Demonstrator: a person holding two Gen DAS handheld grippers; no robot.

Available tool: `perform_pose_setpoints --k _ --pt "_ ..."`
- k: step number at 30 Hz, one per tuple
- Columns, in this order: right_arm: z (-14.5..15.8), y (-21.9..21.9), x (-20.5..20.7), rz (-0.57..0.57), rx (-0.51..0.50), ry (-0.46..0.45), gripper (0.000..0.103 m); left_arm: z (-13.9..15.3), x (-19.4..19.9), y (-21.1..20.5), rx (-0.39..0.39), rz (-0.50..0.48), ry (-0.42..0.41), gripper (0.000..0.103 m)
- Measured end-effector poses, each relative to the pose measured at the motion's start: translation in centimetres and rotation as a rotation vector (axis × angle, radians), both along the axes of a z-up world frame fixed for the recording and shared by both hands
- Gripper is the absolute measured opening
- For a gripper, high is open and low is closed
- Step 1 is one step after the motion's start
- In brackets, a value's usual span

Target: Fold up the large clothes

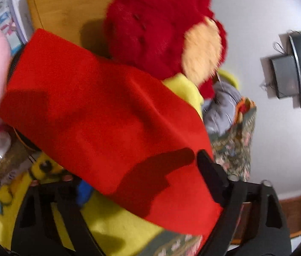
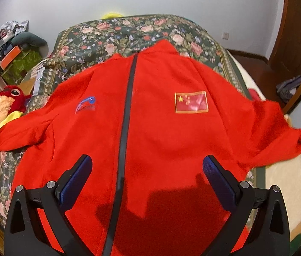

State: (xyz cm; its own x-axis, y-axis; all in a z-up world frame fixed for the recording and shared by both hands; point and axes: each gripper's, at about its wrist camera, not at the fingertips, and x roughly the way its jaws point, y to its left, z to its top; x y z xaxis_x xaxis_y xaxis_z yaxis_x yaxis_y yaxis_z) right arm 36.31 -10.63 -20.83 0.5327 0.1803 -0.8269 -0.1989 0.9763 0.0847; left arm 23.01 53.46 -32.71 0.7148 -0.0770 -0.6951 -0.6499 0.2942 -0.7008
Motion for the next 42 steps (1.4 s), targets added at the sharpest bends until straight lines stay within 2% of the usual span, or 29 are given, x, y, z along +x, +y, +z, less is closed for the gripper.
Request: perform_pose_setpoints --k 1,2,3,5,9,13,16,22,28,32,35,39,42 --pt "0.4 0.0 0.2 0.01 -0.006 -0.007 0.103 0.2 0.0 0.3 0.016 0.015 0.019 0.069" --pt "0.7 0.1 0.3 0.016 -0.01 -0.011 0.103 0.4 0.0 0.5 0.034 0.023 0.04 0.057" --pt "0.9 0.2 0.4 0.021 -0.014 -0.016 0.103 0.8 0.1 0.5 0.072 0.026 0.075 0.036" --pt "1.5 0.1 0.6 0.029 -0.022 -0.032 0.103 1.7 0.2 0.5 0.147 0.025 0.15 0.003" --pt "2.3 0.1 1.0 0.063 -0.055 -0.062 0.103 5.4 0.3 -0.3 0.269 0.009 0.161 0.002" --pt "2.6 -0.2 1.6 0.103 -0.088 -0.082 0.103 12.0 1.4 -3.0 0.449 -0.047 0.104 0.002" --pt "2.6 -0.7 2.1 0.115 -0.086 -0.082 0.103 17.8 4.2 -6.7 0.561 -0.123 0.02 0.002" --pt "2.5 -2.4 3.3 0.122 -0.044 -0.08 0.103 26.0 10.0 -16.1 0.693 -0.281 -0.125 0.002" --pt "2.1 -5.0 3.9 0.111 -0.012 -0.084 0.103 30.3 16.7 -27.9 0.735 -0.458 -0.244 0.002" --pt "2.0 -7.0 4.3 0.1 0.004 -0.084 0.103 30.7 20.2 -37.1 0.778 -0.603 -0.297 0.002" --pt "1.7 -8.7 4.6 0.087 0.024 -0.066 0.103 29.2 22.0 -43.6 0.81 -0.727 -0.294 0.002" --pt "1.1 -10.8 4.5 0.071 0.047 -0.037 0.103 24.8 22.6 -51.5 0.847 -0.906 -0.232 0.002" --pt "0.8 -12.0 4.1 0.06 0.046 -0.025 0.103 20.2 22.9 -56.2 0.853 -1.048 -0.126 0.002"
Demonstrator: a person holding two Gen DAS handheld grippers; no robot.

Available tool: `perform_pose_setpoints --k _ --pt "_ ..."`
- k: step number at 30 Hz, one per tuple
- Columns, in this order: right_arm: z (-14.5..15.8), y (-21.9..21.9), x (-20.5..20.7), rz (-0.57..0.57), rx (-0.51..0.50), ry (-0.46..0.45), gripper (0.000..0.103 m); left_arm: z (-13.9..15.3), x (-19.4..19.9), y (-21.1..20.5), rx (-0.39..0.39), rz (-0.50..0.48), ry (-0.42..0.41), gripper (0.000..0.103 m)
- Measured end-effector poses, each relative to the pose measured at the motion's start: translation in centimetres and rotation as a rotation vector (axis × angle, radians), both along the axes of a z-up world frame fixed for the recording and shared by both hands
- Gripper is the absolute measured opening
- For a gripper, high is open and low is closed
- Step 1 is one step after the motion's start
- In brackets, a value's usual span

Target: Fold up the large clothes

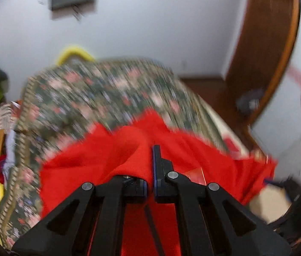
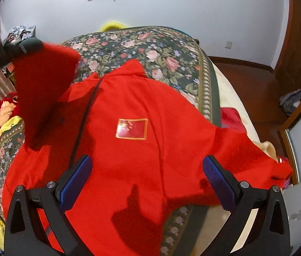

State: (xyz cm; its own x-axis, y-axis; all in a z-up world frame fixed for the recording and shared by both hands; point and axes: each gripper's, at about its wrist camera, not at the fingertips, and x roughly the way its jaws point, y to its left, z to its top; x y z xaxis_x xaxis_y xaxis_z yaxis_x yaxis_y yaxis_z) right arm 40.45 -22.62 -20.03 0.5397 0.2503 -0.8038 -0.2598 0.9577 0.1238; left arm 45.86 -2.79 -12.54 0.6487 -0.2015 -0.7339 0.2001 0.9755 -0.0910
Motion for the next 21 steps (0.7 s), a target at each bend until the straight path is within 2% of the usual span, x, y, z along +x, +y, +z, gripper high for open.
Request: perform_pose_setpoints --k 3,5,7,10,12,14,18,21 --pt "-0.2 -0.9 -0.4 -0.004 -0.004 0.017 0.103 -4.7 -0.5 -3.3 0.03 -0.065 0.14 0.002" --pt "-0.1 -1.3 -0.8 -0.005 -0.01 0.022 0.103 -6.5 -1.3 -4.5 0.019 -0.101 0.206 0.003" --pt "-0.1 -1.5 -1.2 -0.003 -0.022 0.023 0.103 -8.1 -2.0 -5.5 0.027 -0.141 0.283 0.009" --pt "0.2 -1.5 -1.9 0.002 -0.039 0.025 0.103 -8.8 -3.4 -6.5 0.029 -0.191 0.349 0.027" --pt "0.4 -1.3 -2.1 0.007 -0.042 0.026 0.103 -8.1 -4.8 -6.4 0.022 -0.22 0.342 0.044" --pt "0.7 -1.0 -2.3 0.011 -0.041 0.026 0.103 -7.0 -6.1 -5.4 0.02 -0.225 0.308 0.054" --pt "1.4 0.3 -2.5 0.033 -0.026 0.03 0.103 -3.9 -8.4 -1.9 0.031 -0.238 0.227 0.06" --pt "2.0 2.0 -2.4 0.056 -0.037 0.007 0.103 -2.3 -9.4 1.9 0.066 -0.172 0.159 0.068"
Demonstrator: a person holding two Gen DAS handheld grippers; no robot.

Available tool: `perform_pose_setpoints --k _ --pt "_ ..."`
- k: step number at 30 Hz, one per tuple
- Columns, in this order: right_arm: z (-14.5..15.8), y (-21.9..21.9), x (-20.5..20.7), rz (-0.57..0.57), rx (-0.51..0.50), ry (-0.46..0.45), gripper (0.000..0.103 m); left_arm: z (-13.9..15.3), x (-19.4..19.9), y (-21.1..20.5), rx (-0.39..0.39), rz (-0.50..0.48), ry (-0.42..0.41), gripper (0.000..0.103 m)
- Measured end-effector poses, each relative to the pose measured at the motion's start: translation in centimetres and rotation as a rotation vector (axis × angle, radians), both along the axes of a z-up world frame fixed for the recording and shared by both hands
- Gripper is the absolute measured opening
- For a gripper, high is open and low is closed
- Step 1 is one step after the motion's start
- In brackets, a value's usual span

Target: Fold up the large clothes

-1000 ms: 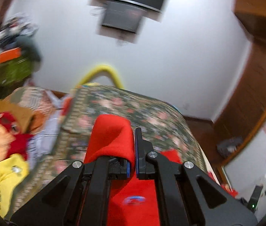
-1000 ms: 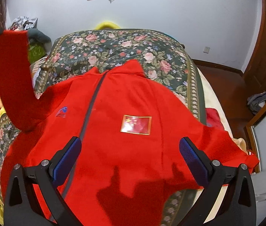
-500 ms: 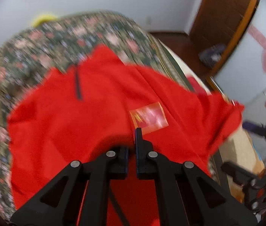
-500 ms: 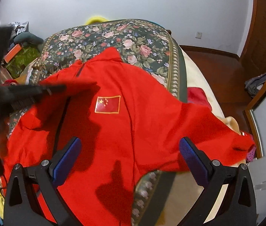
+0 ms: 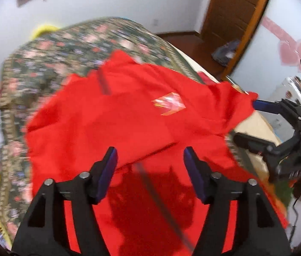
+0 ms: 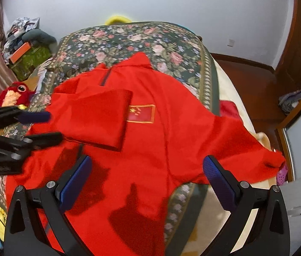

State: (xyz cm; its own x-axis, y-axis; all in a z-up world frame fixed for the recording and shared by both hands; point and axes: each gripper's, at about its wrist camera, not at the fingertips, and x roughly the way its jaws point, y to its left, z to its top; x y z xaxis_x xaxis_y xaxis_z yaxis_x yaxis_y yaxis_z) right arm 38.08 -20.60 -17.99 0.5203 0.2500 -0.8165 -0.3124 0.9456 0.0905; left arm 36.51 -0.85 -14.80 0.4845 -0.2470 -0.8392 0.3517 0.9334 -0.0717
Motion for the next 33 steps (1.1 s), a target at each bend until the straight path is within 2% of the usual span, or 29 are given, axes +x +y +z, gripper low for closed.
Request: perform_pose_setpoints --k 4,5,7,10,14,20,22,24,25,28,31,33 --pt "0.3 2.6 0.6 0.012 -0.009 -0.039 0.103 0.3 -1.1 6.1 0.075 0.096 -0.08 0.077" --pt "0.2 3.4 0.8 0.021 -0.012 -0.037 0.103 -0.1 -1.1 7.3 0.09 0.115 -0.084 0.081" --pt "-0.4 4.8 1.3 0.042 -0.019 -0.028 0.103 -1.1 -1.4 10.1 0.119 0.165 -0.08 0.081" --pt "-1.8 7.3 1.8 0.089 -0.047 -0.013 0.103 -3.3 -1.5 14.0 0.158 0.241 -0.044 0.081" --pt "-4.0 10.6 2.1 0.154 -0.088 0.011 0.103 -7.1 -1.3 18.3 0.165 0.327 0.032 0.081" --pt "-7.0 14.4 2.3 0.244 -0.168 0.021 0.1 -12.4 -1.0 21.0 0.216 0.368 0.116 0.081" --pt "-7.6 15.1 2.4 0.26 -0.181 0.019 0.091 -13.7 -0.9 21.3 0.226 0.371 0.137 0.081" --pt "-8.4 15.7 2.7 0.279 -0.192 0.033 0.07 -14.9 -0.4 21.6 0.215 0.372 0.162 0.081" --pt "-8.6 16.0 2.8 0.282 -0.193 0.039 0.066 -15.6 0.0 21.7 0.196 0.376 0.183 0.081" --pt "-9.5 16.5 3.1 0.282 -0.206 0.056 0.064 -16.7 1.0 21.6 0.181 0.387 0.199 0.082" --pt "-9.4 17.2 2.9 0.289 -0.203 0.015 0.058 -16.7 2.1 21.3 0.169 0.417 0.191 0.082" --pt "-9.0 17.4 2.9 0.294 -0.183 0.0 0.036 -16.7 2.8 21.3 0.163 0.445 0.188 0.082"
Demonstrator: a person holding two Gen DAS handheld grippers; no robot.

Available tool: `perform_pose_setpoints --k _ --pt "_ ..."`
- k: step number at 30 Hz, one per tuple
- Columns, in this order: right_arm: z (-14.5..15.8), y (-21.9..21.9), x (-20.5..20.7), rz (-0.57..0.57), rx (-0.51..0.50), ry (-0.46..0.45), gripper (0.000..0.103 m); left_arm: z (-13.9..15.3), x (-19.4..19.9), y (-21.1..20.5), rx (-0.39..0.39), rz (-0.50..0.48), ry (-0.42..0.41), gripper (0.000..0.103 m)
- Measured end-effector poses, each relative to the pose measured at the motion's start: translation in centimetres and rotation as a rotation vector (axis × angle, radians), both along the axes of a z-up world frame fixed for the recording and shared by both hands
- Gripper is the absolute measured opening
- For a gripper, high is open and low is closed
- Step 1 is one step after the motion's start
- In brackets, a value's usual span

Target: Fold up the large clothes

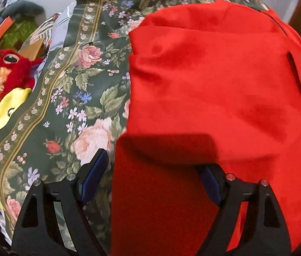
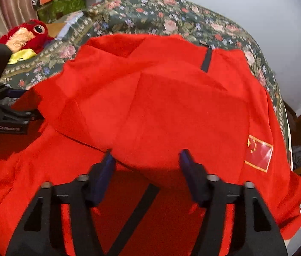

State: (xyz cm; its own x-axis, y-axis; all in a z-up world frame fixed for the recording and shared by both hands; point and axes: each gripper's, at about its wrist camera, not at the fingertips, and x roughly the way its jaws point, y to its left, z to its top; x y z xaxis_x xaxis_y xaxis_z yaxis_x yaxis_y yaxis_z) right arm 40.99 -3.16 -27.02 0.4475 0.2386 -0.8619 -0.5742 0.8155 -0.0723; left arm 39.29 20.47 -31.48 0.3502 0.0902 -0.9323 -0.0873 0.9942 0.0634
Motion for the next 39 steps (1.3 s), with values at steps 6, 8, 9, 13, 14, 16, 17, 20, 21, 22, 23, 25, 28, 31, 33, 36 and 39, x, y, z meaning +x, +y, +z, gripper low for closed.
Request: perform_pose_setpoints --k 6,8,9,13,14,16,17,20,21,22,23,25,28,31,33,36,39 --pt "2.2 -1.3 0.3 -0.035 0.124 0.028 0.01 -0.1 0.6 2.0 0.046 0.137 -0.046 0.083" --pt "2.9 -2.1 0.4 -0.051 0.15 0.027 0.01 -0.3 0.3 3.5 0.003 0.181 -0.056 0.084" --pt "3.2 -2.6 0.4 -0.061 0.166 0.027 0.009 -0.3 0.1 4.0 -0.021 0.199 -0.061 0.084" --pt "4.4 -5.0 0.8 -0.143 0.197 -0.021 0.007 0.1 -0.3 5.7 -0.052 0.267 -0.081 0.084" --pt "4.7 -5.9 1.0 -0.174 0.214 -0.028 0.007 0.2 -0.5 5.9 -0.051 0.278 -0.084 0.084" --pt "5.3 -7.9 1.2 -0.251 0.253 -0.042 0.007 0.3 -0.7 5.9 -0.05 0.285 -0.088 0.084" --pt "5.5 -8.7 1.3 -0.276 0.264 -0.048 0.007 0.3 -0.9 5.9 -0.048 0.286 -0.088 0.084" --pt "5.8 -11.4 1.1 -0.36 0.29 -0.055 0.006 0.2 -1.1 5.6 -0.025 0.275 -0.086 0.084" --pt "5.8 -12.3 1.0 -0.38 0.292 -0.051 0.006 0.2 -1.2 5.4 -0.014 0.271 -0.088 0.085" --pt "5.7 -13.1 0.9 -0.398 0.285 -0.048 0.006 0.1 -1.2 5.3 -0.008 0.27 -0.089 0.085" --pt "5.5 -13.9 0.8 -0.417 0.276 -0.045 0.006 0.0 -1.2 5.2 -0.003 0.271 -0.089 0.085" --pt "4.9 -15.5 0.7 -0.46 0.256 -0.032 0.006 0.0 -1.2 5.2 0.001 0.273 -0.087 0.085" --pt "3.8 -17.7 0.5 -0.511 0.229 -0.004 0.006 0.0 -1.1 5.2 0.0 0.275 -0.083 0.085" --pt "2.6 -18.9 0.2 -0.53 0.197 0.037 0.007 0.0 -1.1 5.1 0.009 0.275 -0.071 0.085" --pt "1.5 -19.2 0.2 -0.53 0.186 0.092 0.007 0.1 -1.3 4.7 0.025 0.27 -0.05 0.085" --pt "0.8 -19.4 -0.3 -0.535 0.158 0.143 0.019 0.7 -1.9 3.9 0.056 0.254 -0.027 0.085" --pt "0.9 -19.5 -1.4 -0.512 0.166 0.168 0.055 1.8 -3.0 2.8 0.095 0.213 -0.017 0.085"
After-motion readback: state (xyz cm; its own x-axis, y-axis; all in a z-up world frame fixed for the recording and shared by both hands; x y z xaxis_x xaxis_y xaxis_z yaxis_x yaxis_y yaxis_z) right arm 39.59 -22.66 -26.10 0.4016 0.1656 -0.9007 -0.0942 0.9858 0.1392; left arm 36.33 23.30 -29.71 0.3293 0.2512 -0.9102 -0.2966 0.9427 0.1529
